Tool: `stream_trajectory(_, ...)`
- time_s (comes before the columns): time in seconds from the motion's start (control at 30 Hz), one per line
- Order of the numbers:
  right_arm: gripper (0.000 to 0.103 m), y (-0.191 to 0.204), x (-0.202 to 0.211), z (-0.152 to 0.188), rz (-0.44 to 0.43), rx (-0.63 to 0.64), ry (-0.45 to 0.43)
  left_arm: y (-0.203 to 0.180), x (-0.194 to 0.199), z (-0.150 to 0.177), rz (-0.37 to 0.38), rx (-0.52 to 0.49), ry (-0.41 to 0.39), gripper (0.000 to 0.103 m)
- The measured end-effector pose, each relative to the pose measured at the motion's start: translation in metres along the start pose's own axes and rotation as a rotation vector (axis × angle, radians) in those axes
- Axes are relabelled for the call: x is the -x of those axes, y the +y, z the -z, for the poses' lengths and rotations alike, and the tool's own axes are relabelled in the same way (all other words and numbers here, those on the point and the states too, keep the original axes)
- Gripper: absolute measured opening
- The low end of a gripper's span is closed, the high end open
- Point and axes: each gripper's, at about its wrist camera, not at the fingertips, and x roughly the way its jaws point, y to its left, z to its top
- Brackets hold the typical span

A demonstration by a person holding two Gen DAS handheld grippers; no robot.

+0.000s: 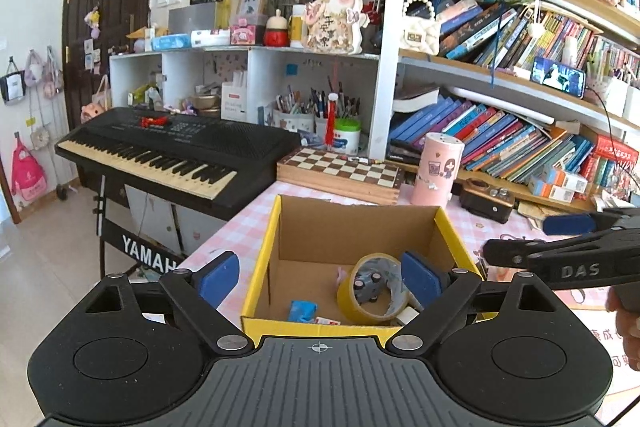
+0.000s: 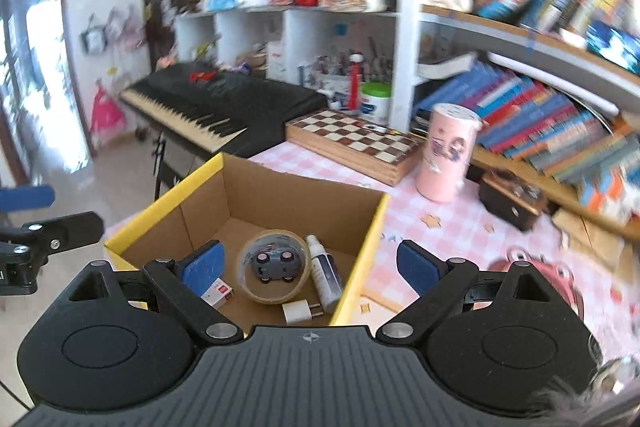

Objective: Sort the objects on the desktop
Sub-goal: 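Withdraw both open tools from the box and move toward the pink pig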

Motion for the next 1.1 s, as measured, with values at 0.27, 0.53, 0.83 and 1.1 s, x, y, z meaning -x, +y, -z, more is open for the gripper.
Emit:
stream_trajectory(0.27,0.093,-0.006,0.038,0.022,0.104,-0.152,-0.065,0.003,0.023,0.008,-0.004,0.004,-0.021,0.095)
stream_trajectory(0.53,0.093,0.002,0.062,0.046,0.188,-0.224,-0.074,-0.003,0.04,0.025,-0.003,0.007,-0.008,0.097)
stream_trajectory(0.83,0.093,0.011,0.076,0.073,0.224,-0.288,-0.028,-0.005,0.052,0.041,0.012,0.001,0.022,0.097)
stream_trajectory(1.1,0.092,0.02,0.086,0.096,0.26,-0.324,0.002,-0.003,0.06,0.056,-0.002,0.022,0.046,0.097)
